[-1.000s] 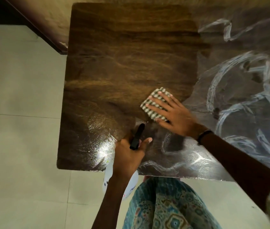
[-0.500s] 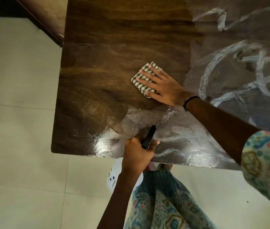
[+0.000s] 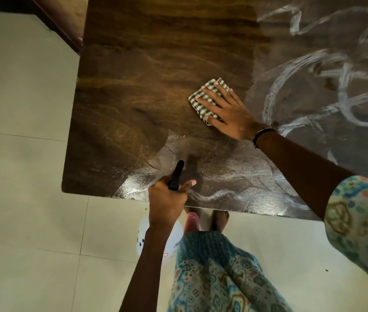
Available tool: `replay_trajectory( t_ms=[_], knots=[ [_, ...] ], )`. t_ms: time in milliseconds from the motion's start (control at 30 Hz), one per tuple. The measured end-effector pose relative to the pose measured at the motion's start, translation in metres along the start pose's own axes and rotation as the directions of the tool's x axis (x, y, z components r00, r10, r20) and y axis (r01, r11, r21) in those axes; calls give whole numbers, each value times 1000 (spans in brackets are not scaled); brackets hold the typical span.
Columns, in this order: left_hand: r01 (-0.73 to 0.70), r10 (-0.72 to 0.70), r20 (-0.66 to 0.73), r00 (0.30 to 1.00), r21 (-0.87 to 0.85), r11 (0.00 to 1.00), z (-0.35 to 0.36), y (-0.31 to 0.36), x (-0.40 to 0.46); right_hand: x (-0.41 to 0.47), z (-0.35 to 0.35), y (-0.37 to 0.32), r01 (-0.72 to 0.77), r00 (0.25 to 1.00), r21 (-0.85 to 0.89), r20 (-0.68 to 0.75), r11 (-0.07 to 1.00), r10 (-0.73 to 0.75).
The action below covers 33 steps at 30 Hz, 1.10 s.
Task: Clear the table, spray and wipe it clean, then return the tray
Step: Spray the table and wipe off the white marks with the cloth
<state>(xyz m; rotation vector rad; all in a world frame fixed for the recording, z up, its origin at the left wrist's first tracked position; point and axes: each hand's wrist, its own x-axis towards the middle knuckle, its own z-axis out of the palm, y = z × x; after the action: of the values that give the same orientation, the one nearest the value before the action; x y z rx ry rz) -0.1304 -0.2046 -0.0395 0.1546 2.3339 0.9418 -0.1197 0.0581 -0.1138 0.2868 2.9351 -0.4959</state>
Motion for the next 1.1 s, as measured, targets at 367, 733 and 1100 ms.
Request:
replay_trajectory(
  t_ms=[367,733,1100],
  knots=[
    [101,-104,-18,994,-103,990,-16,-4,17,4,17,-28,-185,980,37,-72,982,187],
    [91,-101,-52,994,-171,981,-23,-12,8,-35,52,-114,323,946,-43,23,945,-322],
    [65,-71,-23,997,-186,980,-10,-27,-11,-8,21,-57,-233,969,42,-76,972,235]
  ],
)
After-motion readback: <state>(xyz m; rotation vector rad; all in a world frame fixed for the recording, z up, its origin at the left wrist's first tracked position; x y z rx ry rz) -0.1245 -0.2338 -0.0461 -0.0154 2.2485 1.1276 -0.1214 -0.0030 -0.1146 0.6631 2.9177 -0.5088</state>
